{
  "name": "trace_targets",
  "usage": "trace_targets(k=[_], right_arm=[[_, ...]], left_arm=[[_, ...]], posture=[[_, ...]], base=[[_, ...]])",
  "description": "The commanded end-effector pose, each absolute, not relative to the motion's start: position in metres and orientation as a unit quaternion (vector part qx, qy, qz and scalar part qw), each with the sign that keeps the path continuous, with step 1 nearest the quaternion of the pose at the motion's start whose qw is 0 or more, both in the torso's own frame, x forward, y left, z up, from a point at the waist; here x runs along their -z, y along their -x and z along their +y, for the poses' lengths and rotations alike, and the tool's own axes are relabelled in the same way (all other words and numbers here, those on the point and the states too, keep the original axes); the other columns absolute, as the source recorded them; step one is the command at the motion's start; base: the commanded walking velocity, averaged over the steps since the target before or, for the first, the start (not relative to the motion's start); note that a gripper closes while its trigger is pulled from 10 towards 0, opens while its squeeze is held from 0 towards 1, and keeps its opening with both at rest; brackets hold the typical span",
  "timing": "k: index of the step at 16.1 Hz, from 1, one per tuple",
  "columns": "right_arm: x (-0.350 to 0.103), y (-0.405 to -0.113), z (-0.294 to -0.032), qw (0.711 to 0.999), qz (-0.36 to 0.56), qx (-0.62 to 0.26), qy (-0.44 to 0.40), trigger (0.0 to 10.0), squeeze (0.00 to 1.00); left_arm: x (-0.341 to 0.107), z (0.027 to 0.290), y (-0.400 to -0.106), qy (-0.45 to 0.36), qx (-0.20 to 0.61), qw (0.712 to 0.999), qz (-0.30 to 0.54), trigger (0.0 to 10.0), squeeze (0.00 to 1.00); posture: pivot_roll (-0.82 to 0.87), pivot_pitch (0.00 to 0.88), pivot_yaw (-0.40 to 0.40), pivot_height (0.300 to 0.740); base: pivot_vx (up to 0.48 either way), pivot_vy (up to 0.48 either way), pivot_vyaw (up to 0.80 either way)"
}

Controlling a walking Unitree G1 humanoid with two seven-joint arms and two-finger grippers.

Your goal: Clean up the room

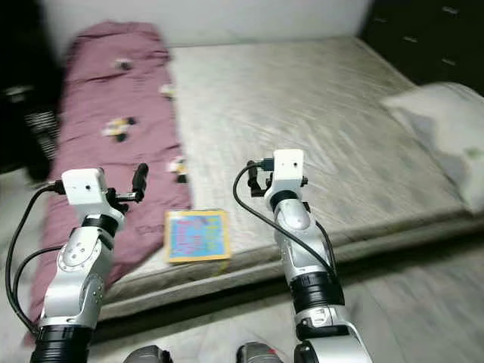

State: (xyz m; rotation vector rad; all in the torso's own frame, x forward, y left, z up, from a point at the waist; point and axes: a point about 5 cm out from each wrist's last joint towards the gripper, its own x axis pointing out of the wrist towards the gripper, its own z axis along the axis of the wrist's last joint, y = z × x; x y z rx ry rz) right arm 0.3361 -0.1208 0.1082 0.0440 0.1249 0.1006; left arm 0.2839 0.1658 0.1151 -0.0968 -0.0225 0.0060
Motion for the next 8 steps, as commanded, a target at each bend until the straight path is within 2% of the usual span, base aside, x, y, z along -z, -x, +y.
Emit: trace_targets(k=[1,6,8], right_arm=[[-0.11,-0.3379,-0.1223,0.997,0.062,-0.044,-0.026,10.0,0.0],[-0.1102,-0.3377,-0.1227,0.997,0.062,-0.043,-0.029,10.0,0.0],[-0.11,-0.3376,-0.1231,0.997,0.063,-0.041,-0.03,10.0,0.0]], left_arm=[[-0.1195,0.1656,-0.2858,0.046,-0.003,0.999,-0.019,10.0,0.0],[-0.1214,0.1643,-0.2853,0.051,0.005,0.998,-0.026,10.0,0.0],[-0.1215,0.1641,-0.2853,0.052,0.006,0.998,-0.026,10.0,0.0]], posture=[[-0.05,0.0,-0.039,0.74],[-0.05,0.0,-0.035,0.74],[-0.05,0.0,-0.035,0.74]], base=[[0.0,0.0,-0.58],[0.0,0.0,0.0],[0.0,0.405,-0.56]])
